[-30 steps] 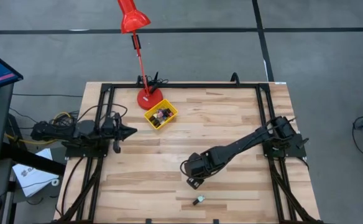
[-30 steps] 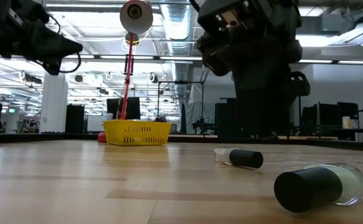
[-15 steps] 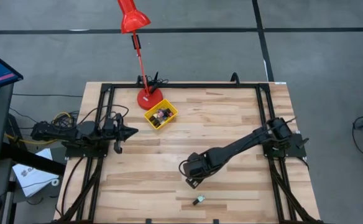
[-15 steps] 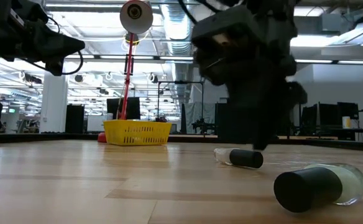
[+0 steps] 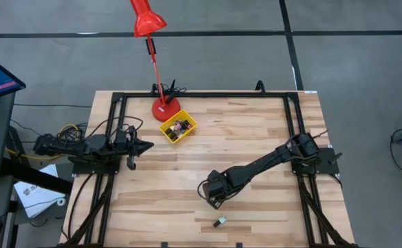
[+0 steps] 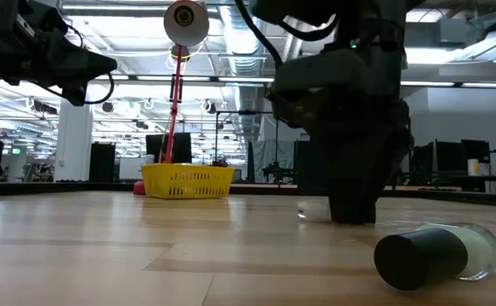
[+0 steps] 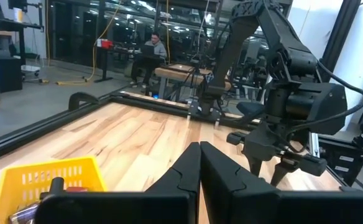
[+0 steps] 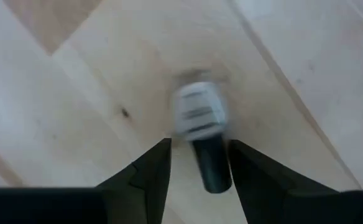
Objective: Pick & Place Nail Polish
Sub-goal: Put the white nail polish into the yellow basket
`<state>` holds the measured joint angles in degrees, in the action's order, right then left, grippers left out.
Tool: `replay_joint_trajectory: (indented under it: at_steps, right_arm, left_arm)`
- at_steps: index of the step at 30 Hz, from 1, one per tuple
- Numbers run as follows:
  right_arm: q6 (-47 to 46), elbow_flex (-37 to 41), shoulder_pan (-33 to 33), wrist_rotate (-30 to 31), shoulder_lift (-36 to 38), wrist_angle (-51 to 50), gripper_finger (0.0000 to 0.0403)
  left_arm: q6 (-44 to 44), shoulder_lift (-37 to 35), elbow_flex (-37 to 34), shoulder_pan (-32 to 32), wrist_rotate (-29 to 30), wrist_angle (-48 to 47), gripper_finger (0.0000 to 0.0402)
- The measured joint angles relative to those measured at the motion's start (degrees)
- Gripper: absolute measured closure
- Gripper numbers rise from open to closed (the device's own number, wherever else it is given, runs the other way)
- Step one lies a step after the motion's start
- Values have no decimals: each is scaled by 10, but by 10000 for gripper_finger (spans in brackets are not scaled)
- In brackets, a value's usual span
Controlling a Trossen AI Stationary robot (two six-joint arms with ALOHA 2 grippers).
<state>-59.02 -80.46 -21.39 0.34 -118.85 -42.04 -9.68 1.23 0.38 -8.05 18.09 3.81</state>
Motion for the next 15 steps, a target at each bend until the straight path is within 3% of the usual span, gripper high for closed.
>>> replay_joint_trajectory:
  at_steps: [5,15]
  right_arm:
    - [62,1,-7,6,-9,-3,277]
    - [70,2,-6,8,-11,-19,358]
  left_arm:
    - [3,0,0,0,0,0,401]
    - [4,0,0,0,0,2,401]
